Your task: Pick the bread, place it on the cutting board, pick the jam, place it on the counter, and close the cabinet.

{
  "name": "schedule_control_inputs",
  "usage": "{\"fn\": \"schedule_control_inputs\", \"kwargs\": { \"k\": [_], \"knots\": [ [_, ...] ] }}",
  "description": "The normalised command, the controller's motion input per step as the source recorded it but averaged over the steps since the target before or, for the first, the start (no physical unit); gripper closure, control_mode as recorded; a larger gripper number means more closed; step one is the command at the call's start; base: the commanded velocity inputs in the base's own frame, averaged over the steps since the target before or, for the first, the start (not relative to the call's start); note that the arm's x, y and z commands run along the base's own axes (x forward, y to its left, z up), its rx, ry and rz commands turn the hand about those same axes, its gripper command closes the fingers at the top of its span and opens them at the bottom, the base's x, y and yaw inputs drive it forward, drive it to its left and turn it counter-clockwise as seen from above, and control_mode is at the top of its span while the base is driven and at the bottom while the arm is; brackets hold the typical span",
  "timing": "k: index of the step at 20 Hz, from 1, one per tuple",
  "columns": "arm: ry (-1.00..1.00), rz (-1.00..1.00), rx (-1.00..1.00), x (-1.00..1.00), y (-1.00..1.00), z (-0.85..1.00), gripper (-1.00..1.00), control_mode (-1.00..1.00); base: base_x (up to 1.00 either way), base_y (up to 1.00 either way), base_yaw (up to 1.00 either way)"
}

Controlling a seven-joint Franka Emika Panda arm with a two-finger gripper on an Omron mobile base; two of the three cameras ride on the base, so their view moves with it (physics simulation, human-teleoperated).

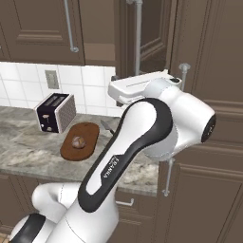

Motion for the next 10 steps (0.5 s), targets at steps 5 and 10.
{"fn": "schedule_control_inputs", "kwargs": {
  "k": [5, 10],
  "knots": [
    [0.0, 0.0, 0.0, 0.07, 0.31, 0.0, -1.0, -1.0, 0.0, 0.0, 0.0],
    [0.0, 0.0, 0.0, 0.11, 0.3, 0.0, -1.0, -1.0, 0.0, 0.0, 0.0]
  ]
}}
